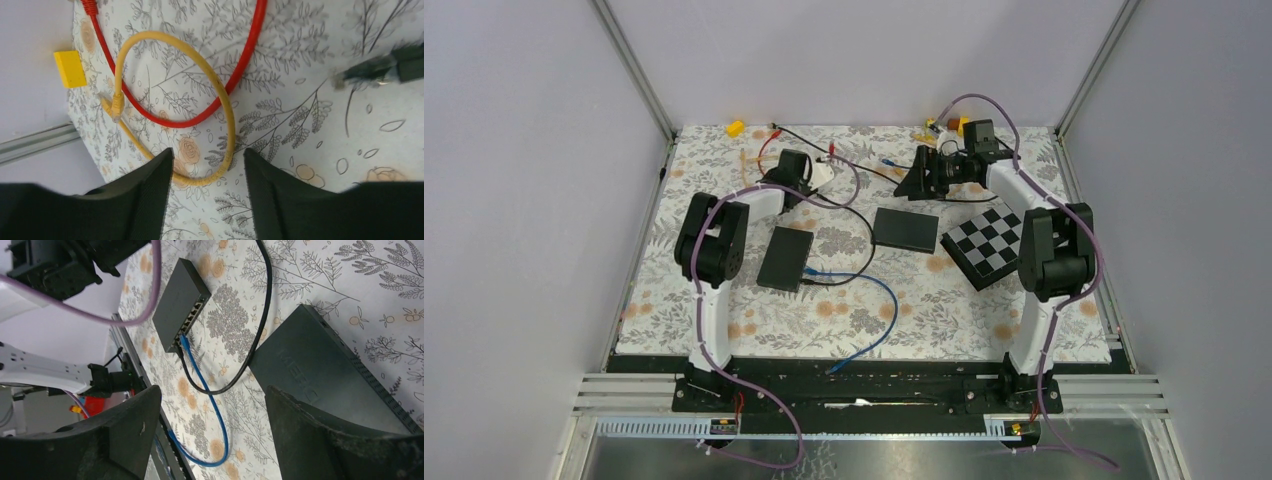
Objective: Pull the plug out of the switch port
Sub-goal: Place the connector at the corner of the board.
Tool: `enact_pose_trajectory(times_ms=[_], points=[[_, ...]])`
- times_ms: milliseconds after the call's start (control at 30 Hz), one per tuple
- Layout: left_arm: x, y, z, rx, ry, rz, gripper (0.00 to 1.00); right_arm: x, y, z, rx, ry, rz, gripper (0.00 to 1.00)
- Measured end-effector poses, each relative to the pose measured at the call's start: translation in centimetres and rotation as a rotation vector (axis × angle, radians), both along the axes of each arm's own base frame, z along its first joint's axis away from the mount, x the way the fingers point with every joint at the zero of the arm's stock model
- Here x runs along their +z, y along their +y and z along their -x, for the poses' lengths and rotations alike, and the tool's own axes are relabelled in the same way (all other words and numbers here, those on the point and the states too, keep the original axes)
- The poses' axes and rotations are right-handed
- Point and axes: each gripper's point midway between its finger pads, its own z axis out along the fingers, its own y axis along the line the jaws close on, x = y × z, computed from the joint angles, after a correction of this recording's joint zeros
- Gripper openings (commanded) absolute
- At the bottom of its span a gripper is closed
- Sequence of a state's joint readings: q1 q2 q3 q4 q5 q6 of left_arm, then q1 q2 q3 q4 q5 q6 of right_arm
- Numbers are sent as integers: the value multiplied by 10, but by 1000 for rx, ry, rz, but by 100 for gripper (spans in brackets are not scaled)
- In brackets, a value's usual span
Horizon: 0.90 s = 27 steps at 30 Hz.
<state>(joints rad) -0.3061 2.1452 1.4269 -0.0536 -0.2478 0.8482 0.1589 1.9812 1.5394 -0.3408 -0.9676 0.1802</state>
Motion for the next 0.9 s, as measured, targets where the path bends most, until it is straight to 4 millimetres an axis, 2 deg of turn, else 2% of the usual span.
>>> enact_pose_trajectory(times_ms=[100, 133, 333, 533, 767, 900], points=[[7, -2, -4, 35, -31, 43, 95, 2, -5, 8, 19, -38, 32, 85], [10, -3, -4, 50, -40, 65, 98, 3, -6, 11, 25, -53, 42, 87], [28, -10, 5, 114, -37, 184, 99, 2, -16, 30, 48, -112, 104, 95], [71, -15, 26, 147, -64, 333, 99, 2, -26, 46, 51, -150, 158, 100], [120, 2, 59, 195, -106, 553, 99, 26, -32, 55, 34, -239, 191, 100], [130, 18, 88, 216, -102, 666, 99, 33, -29, 57, 39, -263, 195, 100]])
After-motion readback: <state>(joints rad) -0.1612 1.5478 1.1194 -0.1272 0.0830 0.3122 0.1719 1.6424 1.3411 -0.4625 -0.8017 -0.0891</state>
